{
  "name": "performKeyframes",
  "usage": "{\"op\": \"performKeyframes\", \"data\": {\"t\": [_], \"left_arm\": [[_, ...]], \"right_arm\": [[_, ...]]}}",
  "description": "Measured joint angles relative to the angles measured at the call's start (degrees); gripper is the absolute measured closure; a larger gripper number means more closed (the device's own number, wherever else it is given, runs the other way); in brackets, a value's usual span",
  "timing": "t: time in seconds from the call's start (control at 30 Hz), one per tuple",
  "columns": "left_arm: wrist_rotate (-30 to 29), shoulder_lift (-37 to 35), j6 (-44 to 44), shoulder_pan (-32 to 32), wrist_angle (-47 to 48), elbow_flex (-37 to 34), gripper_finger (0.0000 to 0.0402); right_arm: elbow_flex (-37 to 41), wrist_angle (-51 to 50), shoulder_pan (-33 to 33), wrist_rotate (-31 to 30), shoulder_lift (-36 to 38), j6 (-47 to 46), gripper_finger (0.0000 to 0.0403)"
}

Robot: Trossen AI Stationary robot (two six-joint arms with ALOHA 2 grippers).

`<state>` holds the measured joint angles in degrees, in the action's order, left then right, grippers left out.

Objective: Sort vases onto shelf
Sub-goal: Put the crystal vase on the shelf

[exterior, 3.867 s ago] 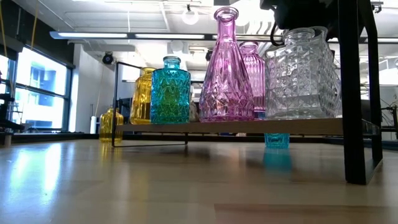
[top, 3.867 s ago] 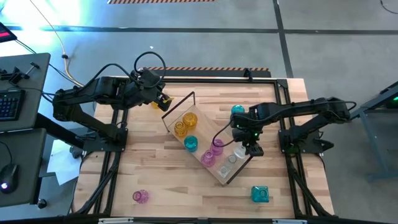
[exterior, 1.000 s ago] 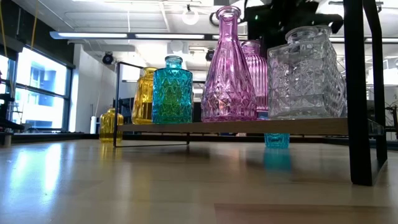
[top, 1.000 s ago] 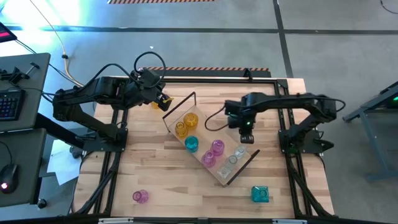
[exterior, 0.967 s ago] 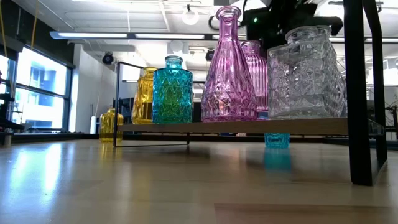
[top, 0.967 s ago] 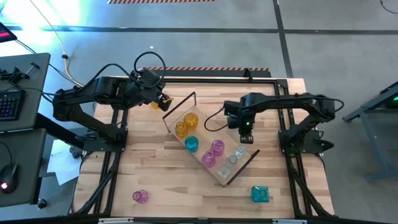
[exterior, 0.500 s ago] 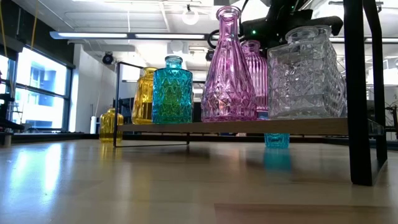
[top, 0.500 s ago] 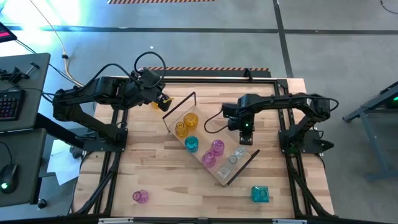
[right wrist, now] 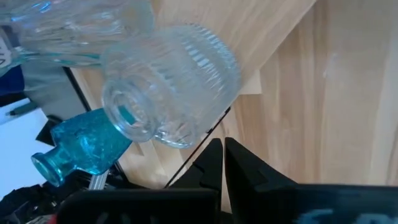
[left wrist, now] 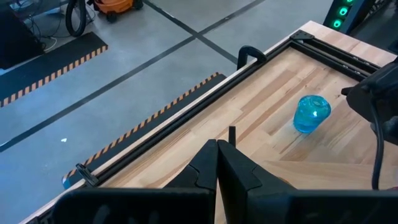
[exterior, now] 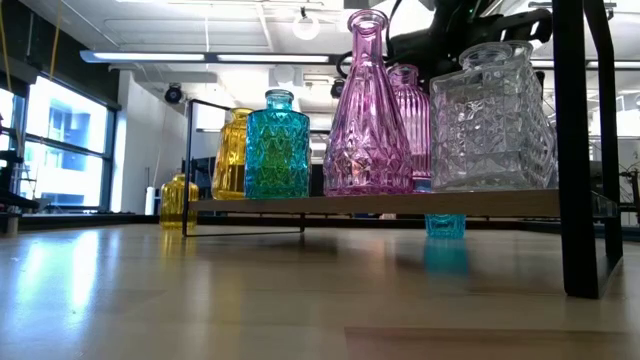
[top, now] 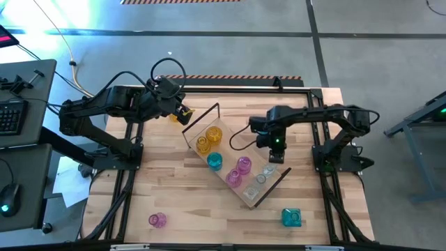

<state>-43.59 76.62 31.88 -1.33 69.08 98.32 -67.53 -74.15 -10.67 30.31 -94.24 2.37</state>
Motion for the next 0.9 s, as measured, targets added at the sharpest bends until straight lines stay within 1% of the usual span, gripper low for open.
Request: {"op": "performKeyframes", "data": {"t": [0.3,0.43,0.63,0.7,0.8,0.9], "left_arm": [[-0.04,0.0,-0.14,-1.06,0.02,0.0,0.0401],[-0.22,0.0,-0.15,-1.06,0.02,0.0,0.0402],[-0.22,-0.02,-0.11,-1.08,0.02,0.0,0.0402],[-0.22,0.0,-0.11,-1.08,0.01,0.0,0.0401],[-0.22,0.0,-0.01,-1.08,0.01,0.0,0.0401],[-0.22,0.0,0.0,-1.08,0.02,0.0,0.0401]], "right_arm": [[0.0,0.08,3.06,1.71,0.0,-1.02,0.0403],[-0.01,-0.09,3.32,1.24,0.0,-1.24,0.0403],[-0.02,-1.04,3.3,2.57,0.0,-1.34,0.0403],[-0.02,-1.01,3.21,1.39,0.0,-1.25,0.0403],[-0.02,-0.96,2.73,-2.36,0.0,-1.2,0.0403],[-0.02,-0.19,2.1,-2.77,0.0,-1.29,0.0403]]}}
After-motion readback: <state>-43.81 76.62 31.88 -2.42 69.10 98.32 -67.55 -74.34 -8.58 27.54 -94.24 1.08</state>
